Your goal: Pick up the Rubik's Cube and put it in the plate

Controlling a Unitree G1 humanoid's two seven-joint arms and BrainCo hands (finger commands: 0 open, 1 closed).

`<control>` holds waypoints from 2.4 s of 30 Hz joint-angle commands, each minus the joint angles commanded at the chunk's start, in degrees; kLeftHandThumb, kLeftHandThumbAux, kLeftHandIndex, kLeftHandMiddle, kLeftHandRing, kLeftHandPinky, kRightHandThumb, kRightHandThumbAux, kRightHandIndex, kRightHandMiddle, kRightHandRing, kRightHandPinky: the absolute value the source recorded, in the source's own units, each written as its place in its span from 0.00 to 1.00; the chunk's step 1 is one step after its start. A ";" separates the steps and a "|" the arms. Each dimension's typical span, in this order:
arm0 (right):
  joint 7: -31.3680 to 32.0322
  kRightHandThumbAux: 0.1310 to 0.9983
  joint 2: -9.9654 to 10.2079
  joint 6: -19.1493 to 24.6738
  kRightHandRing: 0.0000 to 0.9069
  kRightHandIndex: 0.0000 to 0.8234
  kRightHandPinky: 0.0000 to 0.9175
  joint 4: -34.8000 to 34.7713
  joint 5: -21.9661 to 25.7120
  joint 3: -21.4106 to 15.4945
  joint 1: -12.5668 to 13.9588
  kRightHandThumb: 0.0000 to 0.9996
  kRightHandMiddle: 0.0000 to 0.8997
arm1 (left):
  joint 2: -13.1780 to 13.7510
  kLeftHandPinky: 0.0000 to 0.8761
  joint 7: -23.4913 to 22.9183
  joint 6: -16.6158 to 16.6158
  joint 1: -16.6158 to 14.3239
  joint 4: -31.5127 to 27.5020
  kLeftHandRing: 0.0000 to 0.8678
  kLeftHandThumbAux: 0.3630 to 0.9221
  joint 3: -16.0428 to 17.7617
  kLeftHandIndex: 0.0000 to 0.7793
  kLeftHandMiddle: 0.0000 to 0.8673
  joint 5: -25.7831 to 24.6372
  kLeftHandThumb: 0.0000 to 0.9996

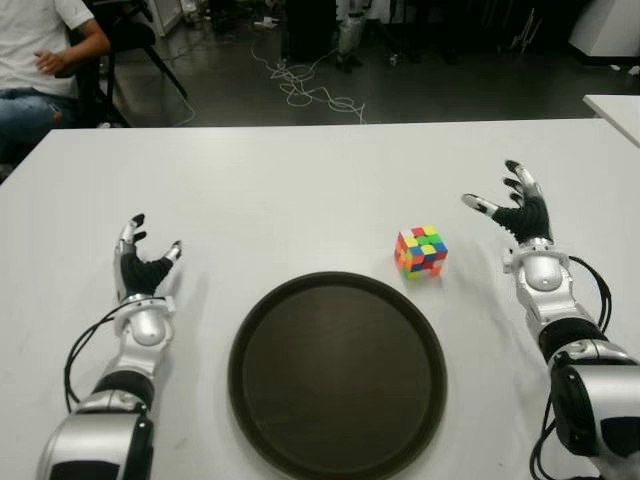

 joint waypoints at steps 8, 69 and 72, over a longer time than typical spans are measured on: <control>0.77 0.66 -0.25 -3.52 0.10 0.09 0.09 -1.92 -1.30 1.94 0.67 0.00 0.10 | -0.24 0.08 -0.08 1.19 0.00 -0.21 0.14 0.73 0.05 0.17 0.16 -0.20 0.00; 22.53 0.62 -8.84 7.80 0.04 0.06 0.02 -23.06 -13.36 15.77 4.74 0.00 0.04 | -0.59 0.11 1.57 1.12 -0.30 -0.06 0.16 0.76 -0.58 0.18 0.17 -0.02 0.00; 24.33 0.62 -9.62 9.43 0.04 0.05 0.01 -25.52 -13.94 16.57 5.07 0.00 0.04 | -0.59 0.11 1.56 1.14 -0.31 -0.03 0.16 0.74 -0.56 0.17 0.17 -0.04 0.00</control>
